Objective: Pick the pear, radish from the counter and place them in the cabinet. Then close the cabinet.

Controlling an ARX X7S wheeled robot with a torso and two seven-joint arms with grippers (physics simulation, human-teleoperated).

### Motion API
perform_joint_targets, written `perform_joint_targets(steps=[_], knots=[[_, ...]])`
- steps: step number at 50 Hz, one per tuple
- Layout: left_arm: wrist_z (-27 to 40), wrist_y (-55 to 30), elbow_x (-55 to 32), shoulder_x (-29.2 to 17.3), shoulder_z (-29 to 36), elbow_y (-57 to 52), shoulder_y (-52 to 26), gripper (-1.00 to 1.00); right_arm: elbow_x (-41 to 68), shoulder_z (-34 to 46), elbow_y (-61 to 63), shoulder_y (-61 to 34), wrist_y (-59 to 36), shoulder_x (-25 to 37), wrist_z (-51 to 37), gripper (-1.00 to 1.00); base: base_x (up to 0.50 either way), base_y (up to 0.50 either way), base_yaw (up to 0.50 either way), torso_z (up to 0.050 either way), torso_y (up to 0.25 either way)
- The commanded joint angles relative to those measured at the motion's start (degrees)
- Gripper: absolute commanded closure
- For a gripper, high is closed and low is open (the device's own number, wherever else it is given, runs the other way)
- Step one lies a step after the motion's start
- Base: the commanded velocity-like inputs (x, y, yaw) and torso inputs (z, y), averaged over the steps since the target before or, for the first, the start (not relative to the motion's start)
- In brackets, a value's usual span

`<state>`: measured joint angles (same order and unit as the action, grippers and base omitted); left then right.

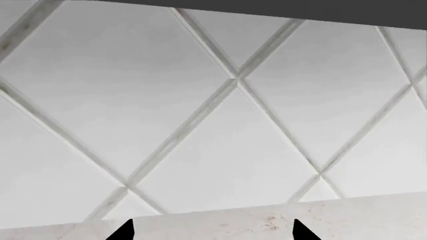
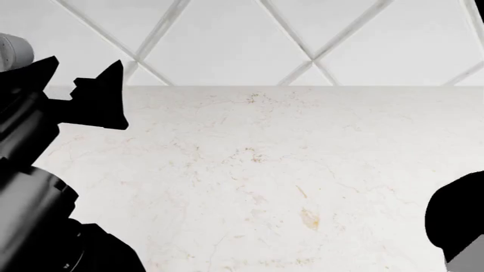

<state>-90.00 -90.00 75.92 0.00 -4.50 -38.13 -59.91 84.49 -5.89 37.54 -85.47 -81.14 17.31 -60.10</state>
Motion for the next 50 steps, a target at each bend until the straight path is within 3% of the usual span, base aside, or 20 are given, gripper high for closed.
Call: perform_joint_targets(steps=[1, 10, 21, 29, 37, 50], knots=[[0.00, 0.00, -0.13, 0.00, 0.07, -0.69, 1.14, -1.00, -15.37, 2.17, 1.45, 15.33, 8.26, 1.10, 13.67, -1.00, 0.00, 0.00, 0.00, 0.000, 0.000], [0.00, 0.00, 0.01, 0.00, 0.04, -0.97, 1.54, -1.00, -27.71, 7.74, -3.32, 23.62, 18.73, 2.46, 24.05, -1.00, 0.00, 0.00, 0.00, 0.000, 0.000], [0.00, 0.00, 0.16, 0.00, 0.10, -0.58, 0.88, -1.00, -33.77, 11.56, -7.77, 25.98, 23.02, 4.08, 27.94, -1.00, 0.00, 0.00, 0.00, 0.000, 0.000], [0.00, 0.00, 0.22, 0.00, -0.04, -0.14, 0.30, -1.00, -42.03, 21.07, -12.27, 25.92, 24.69, 4.54, 29.21, -1.00, 0.00, 0.00, 0.00, 0.000, 0.000], [0.00, 0.00, 1.30, 0.00, 0.31, 0.48, -0.49, -1.00, -43.11, 22.71, -13.41, 28.14, 25.97, 2.55, 28.08, -1.00, 0.00, 0.00, 0.00, 0.000, 0.000], [0.00, 0.02, 12.51, -0.02, 2.03, 6.26, -9.85, -1.00, -42.10, 22.91, -12.19, 29.85, 26.78, 1.60, 27.89, -1.00, 0.00, 0.00, 0.00, 0.000, 0.000]])
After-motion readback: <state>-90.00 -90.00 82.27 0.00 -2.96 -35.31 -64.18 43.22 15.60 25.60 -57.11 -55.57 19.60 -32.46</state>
